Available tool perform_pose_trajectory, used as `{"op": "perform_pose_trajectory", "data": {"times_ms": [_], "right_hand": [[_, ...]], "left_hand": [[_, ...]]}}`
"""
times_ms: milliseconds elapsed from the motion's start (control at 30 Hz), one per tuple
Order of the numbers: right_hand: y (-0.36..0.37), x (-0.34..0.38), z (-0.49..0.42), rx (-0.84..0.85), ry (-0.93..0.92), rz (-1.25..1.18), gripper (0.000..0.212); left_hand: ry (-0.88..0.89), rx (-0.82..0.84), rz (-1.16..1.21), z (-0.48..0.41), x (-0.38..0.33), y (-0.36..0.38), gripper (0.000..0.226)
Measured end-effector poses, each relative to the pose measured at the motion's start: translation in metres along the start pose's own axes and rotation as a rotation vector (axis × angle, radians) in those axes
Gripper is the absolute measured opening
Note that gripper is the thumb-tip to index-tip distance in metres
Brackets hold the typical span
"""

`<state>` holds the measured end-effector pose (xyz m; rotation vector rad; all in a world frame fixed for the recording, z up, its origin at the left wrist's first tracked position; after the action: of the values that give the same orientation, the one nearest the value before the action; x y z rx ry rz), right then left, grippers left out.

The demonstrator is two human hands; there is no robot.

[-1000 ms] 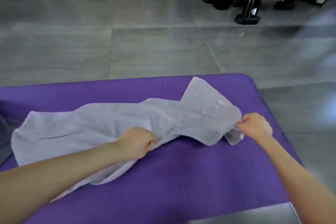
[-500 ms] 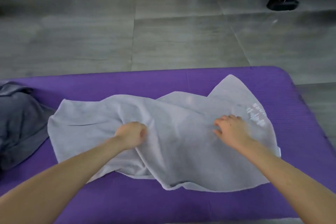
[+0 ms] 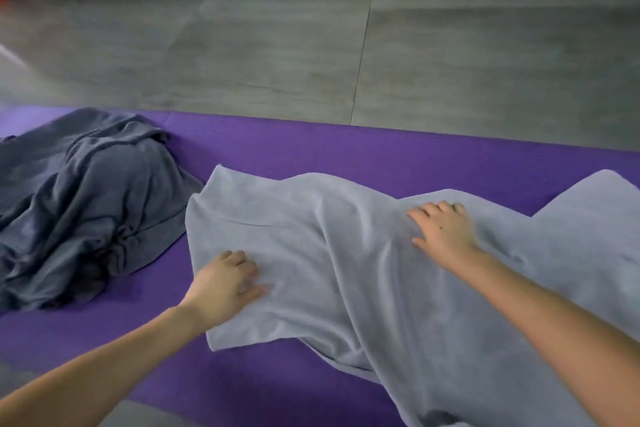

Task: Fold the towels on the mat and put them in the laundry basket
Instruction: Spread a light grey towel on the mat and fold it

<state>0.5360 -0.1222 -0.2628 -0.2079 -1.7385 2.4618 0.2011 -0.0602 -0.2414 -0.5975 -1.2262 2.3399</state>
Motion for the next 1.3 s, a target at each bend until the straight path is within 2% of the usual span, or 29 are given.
{"op": "perform_pose_trajectory", "data": {"times_ms": [33,100,200,267,300,367,433,467,533,600,700,767,833,867,933,1000,1033,1100,1167,1233,1300], "right_hand": [[0.004,-0.003,-0.004,0.022,0.008,0.026,0.037],[0.001,-0.01,-0.006,-0.043,0.005,0.078,0.015],[-0.021,-0.06,0.003,-0.181,0.256,0.025,0.007],[-0.035,-0.08,0.022,-0.271,0.347,-0.011,0.013],[-0.042,-0.076,0.036,-0.325,0.303,-0.023,0.016],[-0.042,-0.042,0.071,-0.359,0.052,-0.132,0.027],[-0.028,0.007,0.118,-0.269,-0.267,-0.232,0.035],[-0.015,0.025,0.141,-0.204,-0.369,-0.245,0.038],[0.014,0.043,0.177,-0.107,-0.461,-0.178,0.049],[0.038,0.045,0.198,-0.06,-0.469,-0.09,0.056],[0.038,0.04,0.213,-0.153,-0.431,-0.094,0.032],[0.024,0.021,0.215,-0.249,-0.317,-0.301,0.025],[0.006,-0.005,0.214,-0.254,-0.166,-0.673,0.018],[0.002,-0.017,0.213,-0.215,-0.094,-0.871,0.012],[-0.007,-0.028,0.21,-0.06,0.002,-1.191,0.019],[-0.023,-0.027,0.212,0.153,-0.019,-1.336,0.01],[-0.033,-0.023,0.214,0.295,-0.068,-1.337,0.004],[-0.052,-0.017,0.228,0.6,-0.213,-1.2,0.026],[-0.076,-0.014,0.249,0.855,-0.373,-1.079,0.032],[-0.109,-0.022,0.26,0.928,-0.475,-1.128,0.028],[-0.143,-0.036,0.253,0.844,-0.502,-1.303,0.025]], "left_hand": [[0.093,0.078,-0.03,0.008,-0.012,0.012,0.055],[0.252,0.124,-0.19,0.027,-0.031,0.033,0.057],[0.33,0.103,-0.312,0.044,-0.035,0.054,0.057],[0.342,0.088,-0.334,0.046,-0.033,0.057,0.061],[0.338,0.083,-0.335,0.046,-0.031,0.059,0.066],[0.312,0.071,-0.331,0.047,-0.028,0.059,0.074],[0.282,0.064,-0.363,0.046,-0.022,0.058,0.075],[0.275,0.09,-0.382,0.047,-0.022,0.06,0.073],[0.252,0.148,-0.392,0.048,-0.026,0.064,0.064],[0.164,0.221,-0.474,0.047,-0.029,0.066,0.052],[0.062,0.235,-0.382,0.044,-0.028,0.057,0.048],[0.035,0.244,-0.182,0.044,-0.022,0.042,0.035],[0.032,0.255,-0.081,0.046,-0.019,0.016,0.012],[0.037,0.268,-0.068,0.047,-0.018,0.001,0.013],[0.021,0.345,-0.011,0.05,-0.015,-0.028,0.019],[-0.016,0.517,0.106,0.057,-0.015,-0.048,0.018],[-0.034,0.625,0.143,0.063,-0.019,-0.057,0.017],[-0.062,0.879,0.177,0.088,-0.027,-0.074,0.015],[-0.019,1.106,0.271,0.116,-0.039,-0.094,0.016],[0.093,1.167,0.472,0.126,-0.046,-0.123,0.019],[0.18,1.064,0.675,0.114,-0.042,-0.154,0.024]]}}
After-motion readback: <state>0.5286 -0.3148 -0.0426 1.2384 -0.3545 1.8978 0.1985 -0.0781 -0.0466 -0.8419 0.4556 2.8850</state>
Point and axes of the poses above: each hand's wrist, its own z-axis away from the middle knuckle, its own y-axis out of the palm, x = y × z, the point moved 9 cm from there along -z, towards the middle knuckle, and after that the axes turned 11 degrees about x, right-handed, at the moved point
